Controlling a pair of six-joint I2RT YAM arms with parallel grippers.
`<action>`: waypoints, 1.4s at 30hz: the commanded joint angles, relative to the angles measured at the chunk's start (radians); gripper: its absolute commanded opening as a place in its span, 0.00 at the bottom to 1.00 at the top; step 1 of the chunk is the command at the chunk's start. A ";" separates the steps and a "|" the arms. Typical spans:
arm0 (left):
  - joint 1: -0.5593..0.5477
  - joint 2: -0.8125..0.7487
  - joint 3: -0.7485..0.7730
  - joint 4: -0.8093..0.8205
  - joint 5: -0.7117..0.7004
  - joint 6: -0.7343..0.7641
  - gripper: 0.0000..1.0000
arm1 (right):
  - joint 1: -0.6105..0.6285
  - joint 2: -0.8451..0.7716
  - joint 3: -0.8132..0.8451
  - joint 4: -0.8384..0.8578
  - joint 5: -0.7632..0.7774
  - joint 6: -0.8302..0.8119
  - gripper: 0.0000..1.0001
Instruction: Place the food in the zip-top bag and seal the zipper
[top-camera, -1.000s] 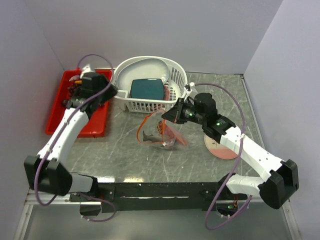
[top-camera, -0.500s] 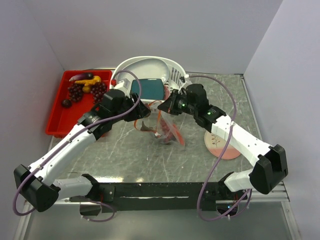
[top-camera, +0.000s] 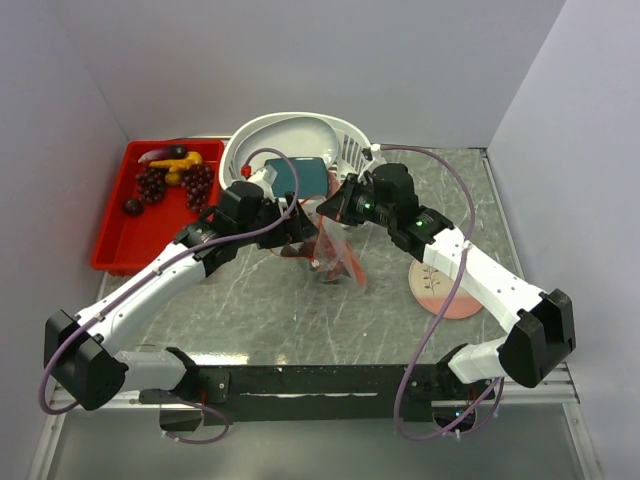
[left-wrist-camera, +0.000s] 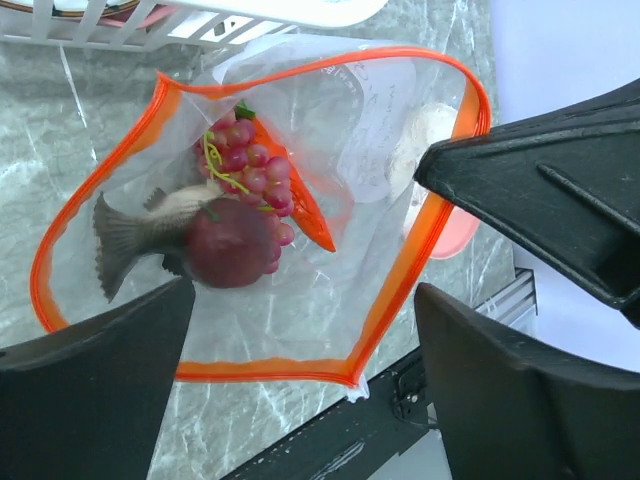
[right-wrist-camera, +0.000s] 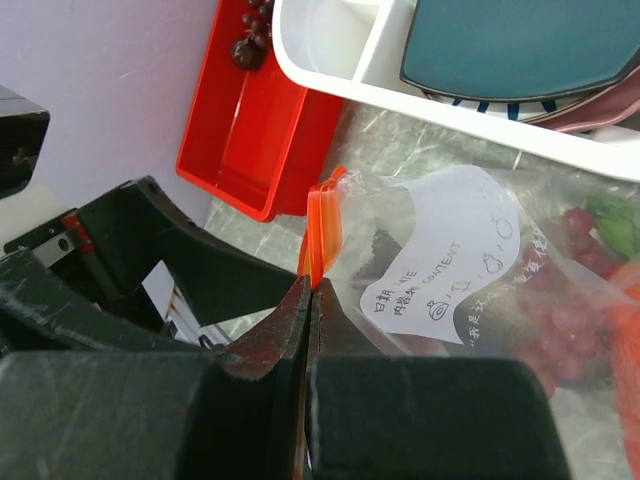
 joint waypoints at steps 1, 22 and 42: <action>-0.003 -0.003 0.036 0.043 0.017 0.010 0.99 | -0.004 -0.037 0.052 0.012 0.020 -0.019 0.00; 0.596 0.184 0.289 0.060 -0.316 -0.083 0.75 | -0.002 -0.230 -0.112 -0.042 0.055 -0.108 0.00; 0.839 0.892 0.757 0.010 -0.252 -0.234 0.69 | -0.004 -0.210 -0.153 0.004 -0.036 -0.102 0.00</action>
